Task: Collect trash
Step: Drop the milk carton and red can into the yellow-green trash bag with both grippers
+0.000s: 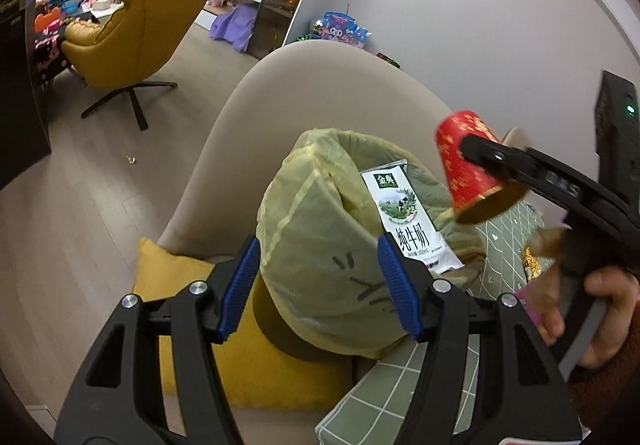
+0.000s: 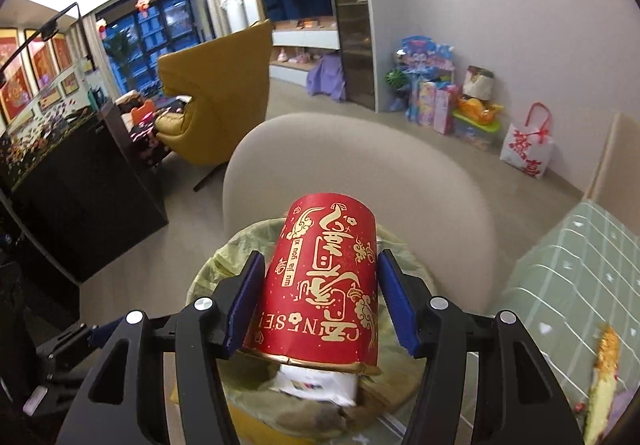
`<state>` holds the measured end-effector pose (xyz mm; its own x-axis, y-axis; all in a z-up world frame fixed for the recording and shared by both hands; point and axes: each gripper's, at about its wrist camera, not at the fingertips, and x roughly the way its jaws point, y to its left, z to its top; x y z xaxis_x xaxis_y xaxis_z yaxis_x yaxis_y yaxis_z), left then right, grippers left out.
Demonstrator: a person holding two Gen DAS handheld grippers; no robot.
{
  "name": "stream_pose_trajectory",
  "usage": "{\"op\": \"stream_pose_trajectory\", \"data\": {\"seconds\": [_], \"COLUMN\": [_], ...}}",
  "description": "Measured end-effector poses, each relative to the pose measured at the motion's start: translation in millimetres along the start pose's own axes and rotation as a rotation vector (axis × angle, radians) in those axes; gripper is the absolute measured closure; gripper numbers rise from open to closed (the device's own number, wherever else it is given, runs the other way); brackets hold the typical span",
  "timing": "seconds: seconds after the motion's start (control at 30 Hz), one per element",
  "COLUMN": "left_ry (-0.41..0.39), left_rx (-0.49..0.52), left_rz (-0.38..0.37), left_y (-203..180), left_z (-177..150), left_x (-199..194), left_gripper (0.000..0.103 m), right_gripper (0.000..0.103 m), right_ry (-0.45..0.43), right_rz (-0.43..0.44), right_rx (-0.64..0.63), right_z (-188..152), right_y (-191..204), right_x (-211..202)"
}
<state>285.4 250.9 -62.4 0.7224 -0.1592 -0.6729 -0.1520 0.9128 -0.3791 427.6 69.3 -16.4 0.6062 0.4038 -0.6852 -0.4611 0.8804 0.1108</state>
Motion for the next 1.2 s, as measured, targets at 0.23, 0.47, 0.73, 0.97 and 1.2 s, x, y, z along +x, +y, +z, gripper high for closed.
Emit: {"op": "stream_pose_trajectory", "data": {"seconds": [0.23,0.47,0.73,0.97,1.2], "left_ry": [0.028,0.047,0.042,-0.004,0.017], "left_rx": [-0.036,-0.042,-0.02,0.057,0.095], "left_rz": [0.001,0.003,0.005,0.001,-0.015], "left_y": [7.9,4.1,-6.7,-39.4,-73.2], "left_z": [-14.1,-26.4,-26.6,1.0,-3.9], "left_x": [2.1,-5.2,-13.3,-4.7,8.4], "left_gripper": [0.045,0.045,0.045,0.045,0.045], "right_gripper": [0.044,0.044,0.044,0.045,0.045], "right_ry": [0.031,0.025,0.042,-0.017,-0.046], "right_rz": [0.0,0.021,0.014,-0.041,-0.095], "right_rx": [-0.057,-0.069,-0.061,-0.054,0.018], "right_z": [-2.4,-18.2,-28.0,-34.6,-56.9], "right_y": [11.5,11.1,-3.8,-43.9,-91.8], "right_x": [7.6,-16.8,-43.7,-82.5,-126.7]}}
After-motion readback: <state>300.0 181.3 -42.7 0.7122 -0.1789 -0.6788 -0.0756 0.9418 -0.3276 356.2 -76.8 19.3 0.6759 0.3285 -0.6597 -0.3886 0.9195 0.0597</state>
